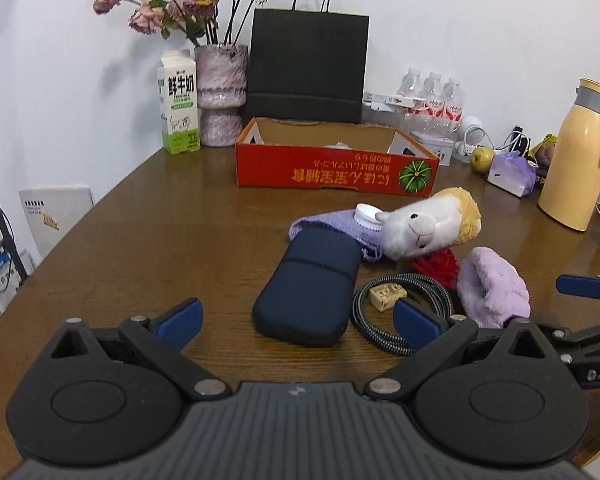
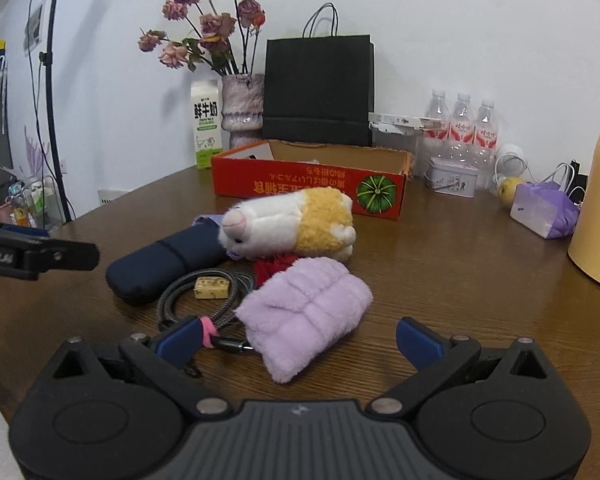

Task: Organize objects
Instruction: 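Withdraw both grippers from the box back over the table items, then grasp the lilac fuzzy cloth with the right gripper and lift it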

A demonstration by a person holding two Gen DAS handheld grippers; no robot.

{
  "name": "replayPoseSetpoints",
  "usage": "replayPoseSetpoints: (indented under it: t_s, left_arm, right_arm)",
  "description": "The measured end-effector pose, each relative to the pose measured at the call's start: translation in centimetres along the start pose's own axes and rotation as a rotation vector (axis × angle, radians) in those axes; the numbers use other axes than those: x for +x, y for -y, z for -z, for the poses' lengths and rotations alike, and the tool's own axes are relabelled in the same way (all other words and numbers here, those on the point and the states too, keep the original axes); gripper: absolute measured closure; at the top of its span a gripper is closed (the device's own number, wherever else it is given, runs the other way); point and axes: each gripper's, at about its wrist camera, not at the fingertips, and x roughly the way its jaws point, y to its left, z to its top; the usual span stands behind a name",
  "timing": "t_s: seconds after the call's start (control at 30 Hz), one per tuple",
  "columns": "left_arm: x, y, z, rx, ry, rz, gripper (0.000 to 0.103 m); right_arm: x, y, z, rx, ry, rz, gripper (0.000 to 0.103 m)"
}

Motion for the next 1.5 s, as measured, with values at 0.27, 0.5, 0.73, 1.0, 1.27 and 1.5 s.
replayPoseSetpoints:
  t_s: [0.27,0.5,0.73,1.0,1.27,1.5]
  left_arm:
    - [0.5,0.6,0.4,-0.006,-0.023,-0.018,0.000]
    - [1.2,1.7,0.7,0.001,-0.053,-0.018,0.000]
    - [2.4,3.2,0.7,0.012,-0.094,0.009,0.000]
    - [4.1,5.6,0.4,0.010,-0.155,0.049,0.000]
    - [6.4,7.4,0.0,-0.040,-0.202,0.035,0.000]
    - [8.3,9.1,-0.1,-0.070,-0.223,-0.032,0.000]
  right_arm:
    - [2.7,0.7,-0.6,-0.007,-0.007,0.025,0.002]
    - [5.5,1.7,-1.1,0.026,-0.060,-0.031,0.019]
    - [5.7,2.9,-0.6,0.047,-0.063,-0.078,0.058]
    - [4.2,3.9,-0.3,0.024,0.001,-0.060,0.077]
    - [2.5,4.9,-0.1,0.020,0.097,0.003,0.077]
    - [1.5,5.5,0.1,0.046,0.160,0.038,0.077]
